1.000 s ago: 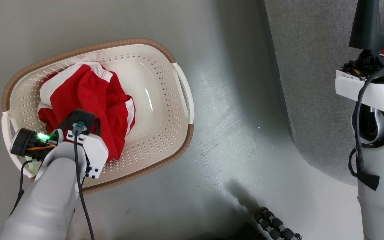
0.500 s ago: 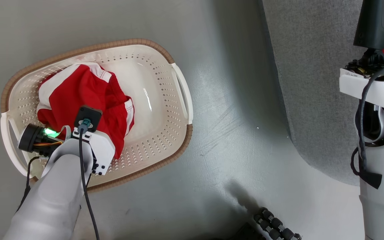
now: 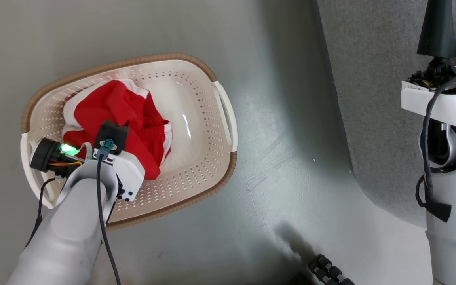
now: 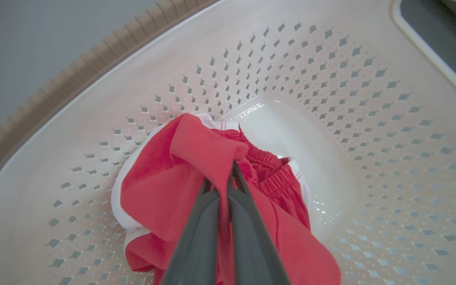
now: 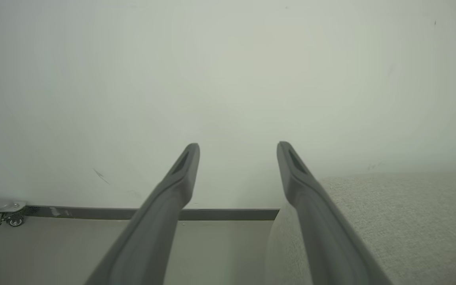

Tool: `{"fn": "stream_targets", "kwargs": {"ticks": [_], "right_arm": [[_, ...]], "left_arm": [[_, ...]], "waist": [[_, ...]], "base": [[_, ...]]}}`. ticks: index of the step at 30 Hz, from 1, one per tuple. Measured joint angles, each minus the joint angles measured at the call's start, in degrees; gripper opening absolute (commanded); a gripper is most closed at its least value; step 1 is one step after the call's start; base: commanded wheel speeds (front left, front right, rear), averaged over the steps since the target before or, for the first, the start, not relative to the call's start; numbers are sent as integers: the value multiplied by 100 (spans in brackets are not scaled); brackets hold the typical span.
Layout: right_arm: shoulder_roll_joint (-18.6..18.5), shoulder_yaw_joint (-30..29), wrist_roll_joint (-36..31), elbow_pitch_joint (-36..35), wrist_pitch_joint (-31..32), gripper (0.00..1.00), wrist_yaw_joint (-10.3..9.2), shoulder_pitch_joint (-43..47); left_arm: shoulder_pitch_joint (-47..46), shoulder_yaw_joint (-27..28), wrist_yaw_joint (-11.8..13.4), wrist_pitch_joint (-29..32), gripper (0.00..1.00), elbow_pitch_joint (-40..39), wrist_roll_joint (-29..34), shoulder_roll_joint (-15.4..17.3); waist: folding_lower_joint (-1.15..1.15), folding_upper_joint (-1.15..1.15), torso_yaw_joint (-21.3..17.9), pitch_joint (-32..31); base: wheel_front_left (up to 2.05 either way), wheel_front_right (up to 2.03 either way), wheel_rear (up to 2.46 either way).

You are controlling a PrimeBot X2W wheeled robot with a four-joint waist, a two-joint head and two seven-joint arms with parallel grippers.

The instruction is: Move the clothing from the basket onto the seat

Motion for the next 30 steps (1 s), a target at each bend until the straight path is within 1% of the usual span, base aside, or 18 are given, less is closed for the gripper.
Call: {"fn": "stream_targets", "kwargs": {"ticks": [10,17,24,30], "right_arm": [[-3,-25,-118,94,0,100,0,0],[-5,-89,-302,171,0,100,0,10],[-8,-134,-405,278,0,100,0,93],[-10,-133,-510,389,0,100,0,226]], "left_arm": [[-10,-16,-31,-133,0,-394,-2,-23],[18,60,-45,-135,0,-769,-145,-29],[46,134,-41,-135,0,-1600,-186,-33],[281,183,-41,-141,0,-2160,-232,-34]], "waist": [[0,0,187,-255],[0,0,324,-479],[0,0,456,-739],[0,0,567,-989]], "base": [[0,0,0],[0,0,0],[0,0,0],[0,0,0]]}}
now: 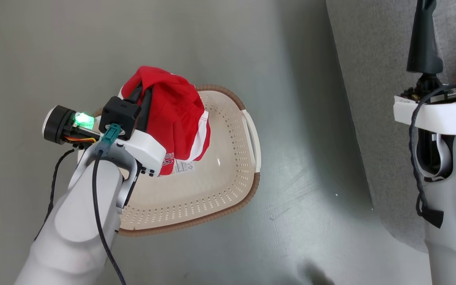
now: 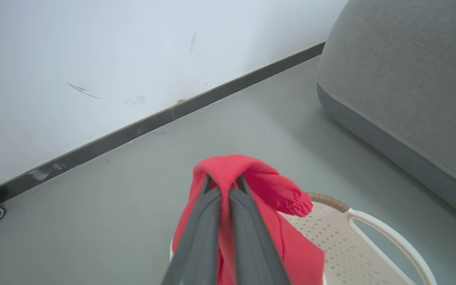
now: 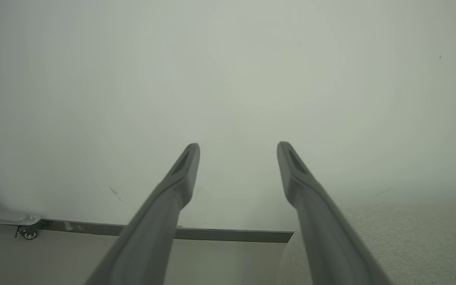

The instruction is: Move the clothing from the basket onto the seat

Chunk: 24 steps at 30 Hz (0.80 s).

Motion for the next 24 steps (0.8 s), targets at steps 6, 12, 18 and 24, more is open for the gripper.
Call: {"fn": "stream_targets", "kwargs": {"ticks": [6,12,18,24], "right_arm": [[-20,-1,-131,93,0,100,0,112],[-101,0,-174,215,0,100,0,286],[-158,71,-213,372,0,100,0,469],[-225,132,-222,502,0,100,0,698]], "left_arm": [[150,105,-1,-1,0,-483,-88,11],[316,275,-69,-2,0,-867,-290,55],[477,389,-185,-27,0,-1128,-428,123],[653,427,-321,-27,0,-1332,-503,148]], "waist": [[0,0,107,-283],[0,0,213,-593],[0,0,316,-928],[0,0,410,-1276]], "base": [[0,0,0],[0,0,0],[0,0,0],[0,0,0]]}}
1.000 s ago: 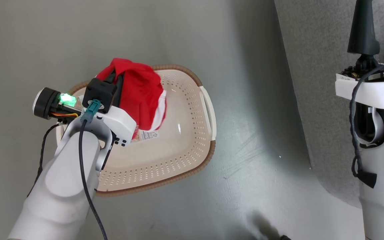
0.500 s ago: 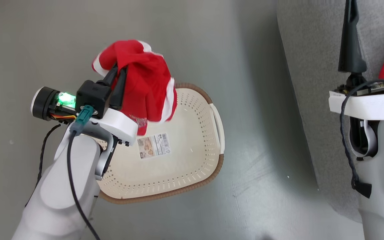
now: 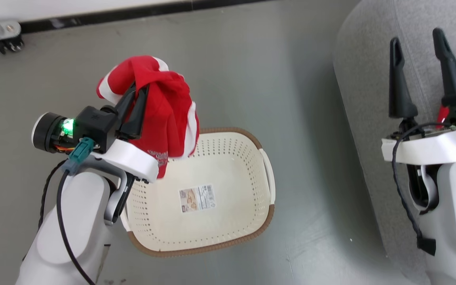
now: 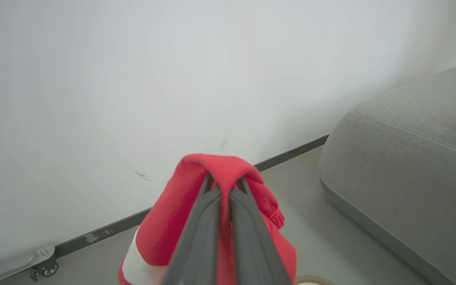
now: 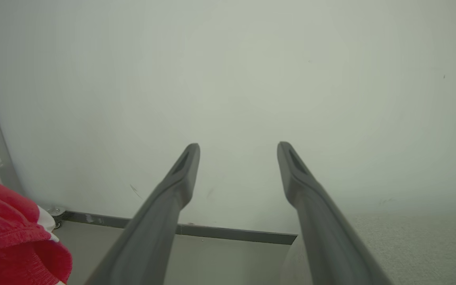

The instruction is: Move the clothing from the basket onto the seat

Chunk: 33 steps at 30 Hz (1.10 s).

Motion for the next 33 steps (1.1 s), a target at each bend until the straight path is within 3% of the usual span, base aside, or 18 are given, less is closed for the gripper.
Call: {"fn": "stream_targets", "kwargs": {"ticks": [17,26,33], "right_arm": [[-100,455,12,497,0,100,0,665],[-312,1143,180,840,2,100,0,967],[-557,1818,712,1021,145,100,0,1073]], "left_arm": [[248,-59,-392,-14,0,-454,-232,15],[289,-346,-624,-13,0,-665,-281,94],[255,-548,-714,9,0,-958,-458,129]], "waist": [[0,0,209,-1012],[0,0,271,-1524],[0,0,285,-1874]], "base": [[0,0,0],[0,0,0],[0,0,0]]}}
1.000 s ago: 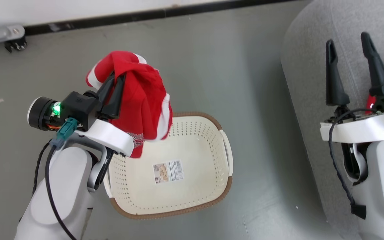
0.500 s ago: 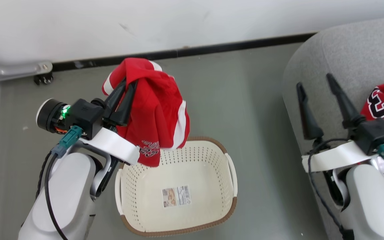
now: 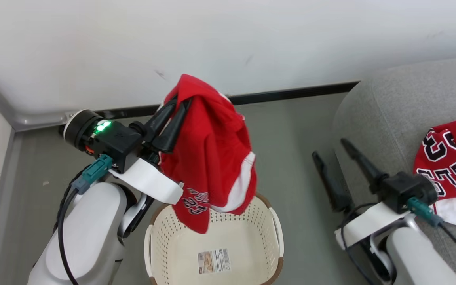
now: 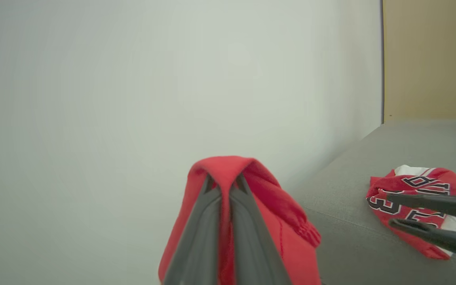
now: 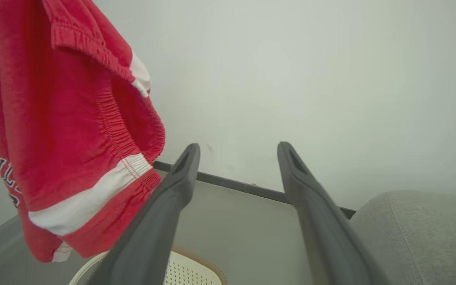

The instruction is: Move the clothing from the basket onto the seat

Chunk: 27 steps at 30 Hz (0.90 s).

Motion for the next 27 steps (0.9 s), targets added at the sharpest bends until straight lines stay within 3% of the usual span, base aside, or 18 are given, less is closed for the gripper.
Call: {"fn": "stream_targets", "kwargs": {"ticks": [6,15,23,27], "right_arm": [[-293,935,426,42,223,100,0,59],[-702,1740,1196,97,550,100,1,-79],[-723,2659,2696,-7,822,100,0,-153],[-918,3018,3187,-100,955,100,0,-297]], "left_arm": [[-60,-216,-23,65,0,-235,-152,24],[-101,-480,-24,189,0,-543,-337,100],[-106,-658,-24,335,0,-791,-501,194],[-116,-759,-27,390,0,-920,-541,264]], "waist": [[0,0,-11,-243],[0,0,-69,-490],[0,0,-52,-590],[0,0,-3,-591]], "base": [[0,0,0],[0,0,0],[0,0,0],[0,0,0]]}}
